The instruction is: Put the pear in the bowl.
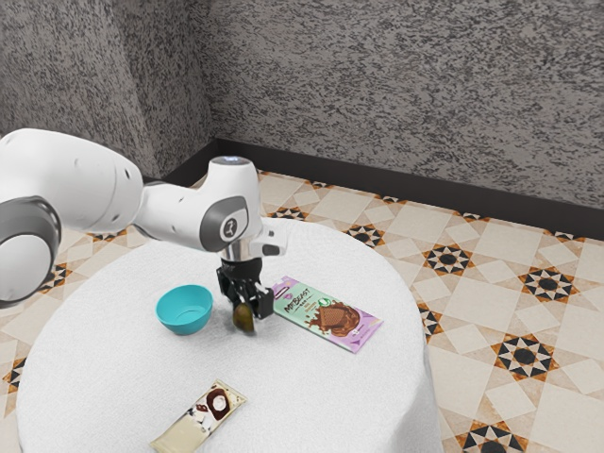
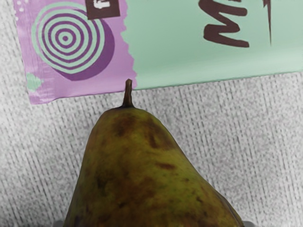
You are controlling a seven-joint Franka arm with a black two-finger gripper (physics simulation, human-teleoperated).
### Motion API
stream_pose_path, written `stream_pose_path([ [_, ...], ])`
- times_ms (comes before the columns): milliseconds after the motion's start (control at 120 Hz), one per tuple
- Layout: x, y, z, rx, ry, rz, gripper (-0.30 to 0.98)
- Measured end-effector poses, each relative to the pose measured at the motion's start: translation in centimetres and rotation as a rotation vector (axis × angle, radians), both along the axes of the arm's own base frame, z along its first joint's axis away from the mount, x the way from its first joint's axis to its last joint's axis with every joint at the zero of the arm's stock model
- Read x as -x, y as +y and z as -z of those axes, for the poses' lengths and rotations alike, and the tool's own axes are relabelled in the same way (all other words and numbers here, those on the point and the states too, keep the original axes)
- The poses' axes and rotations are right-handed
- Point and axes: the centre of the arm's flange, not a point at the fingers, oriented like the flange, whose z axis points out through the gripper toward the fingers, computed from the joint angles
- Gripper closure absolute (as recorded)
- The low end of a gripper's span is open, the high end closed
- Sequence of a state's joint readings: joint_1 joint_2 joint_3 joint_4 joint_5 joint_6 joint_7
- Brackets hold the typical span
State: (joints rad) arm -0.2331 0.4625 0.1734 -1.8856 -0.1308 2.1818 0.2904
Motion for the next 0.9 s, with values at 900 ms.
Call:
stream_pose_path([
  [900, 4.3, 10.1, -8.7, -0.133, -0.063, -0.139, 0.33],
])
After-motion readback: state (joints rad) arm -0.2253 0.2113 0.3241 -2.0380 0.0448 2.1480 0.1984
